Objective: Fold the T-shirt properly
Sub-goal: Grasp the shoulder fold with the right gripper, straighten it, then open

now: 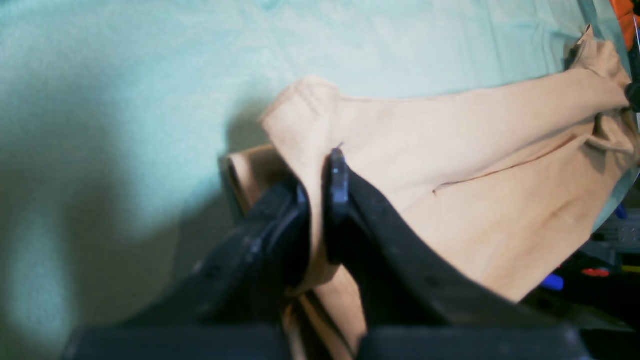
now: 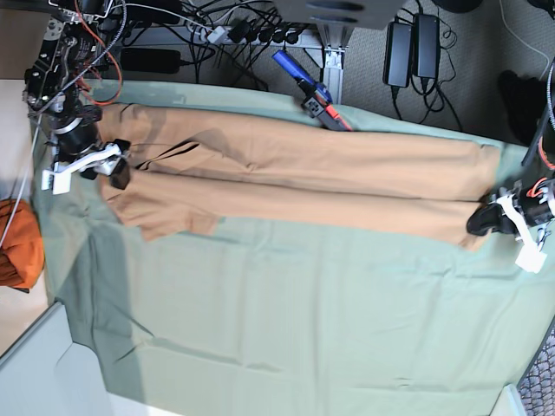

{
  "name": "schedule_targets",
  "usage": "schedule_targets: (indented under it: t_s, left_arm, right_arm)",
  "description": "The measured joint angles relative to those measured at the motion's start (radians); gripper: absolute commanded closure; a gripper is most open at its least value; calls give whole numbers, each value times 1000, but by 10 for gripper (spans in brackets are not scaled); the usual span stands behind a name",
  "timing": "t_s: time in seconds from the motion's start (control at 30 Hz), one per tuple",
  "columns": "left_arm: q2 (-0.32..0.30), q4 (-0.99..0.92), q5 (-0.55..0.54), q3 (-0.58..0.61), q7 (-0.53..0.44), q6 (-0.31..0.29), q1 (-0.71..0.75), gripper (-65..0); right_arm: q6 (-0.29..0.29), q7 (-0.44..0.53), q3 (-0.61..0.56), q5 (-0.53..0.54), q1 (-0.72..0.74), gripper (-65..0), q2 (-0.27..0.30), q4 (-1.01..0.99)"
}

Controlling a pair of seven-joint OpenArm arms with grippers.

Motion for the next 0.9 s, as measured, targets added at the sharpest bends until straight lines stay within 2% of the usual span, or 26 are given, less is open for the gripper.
schedule_targets:
  t_s: [0.17, 0.3, 0.63, 0.77, 0.9]
  left_arm:
    - [0, 0, 2, 0, 0, 0, 0, 0]
    - [0, 0, 1, 0, 0, 0, 0, 0]
    - [-1, 0, 1, 0, 0, 0, 11, 0]
    - [0, 0, 0, 0, 0, 0, 11, 0]
    - [0, 0, 1, 0, 0, 0, 11, 0]
  right_arm:
    - [0, 7, 80, 31, 13, -436, 3, 90]
    - [0, 14, 68, 30, 72, -436, 8, 82]
    - [0, 60, -254, -129, 369, -436, 9, -235]
    - [0, 49, -337, -149, 386, -434, 8, -316]
    - [0, 30, -349, -141, 360, -434, 9, -291]
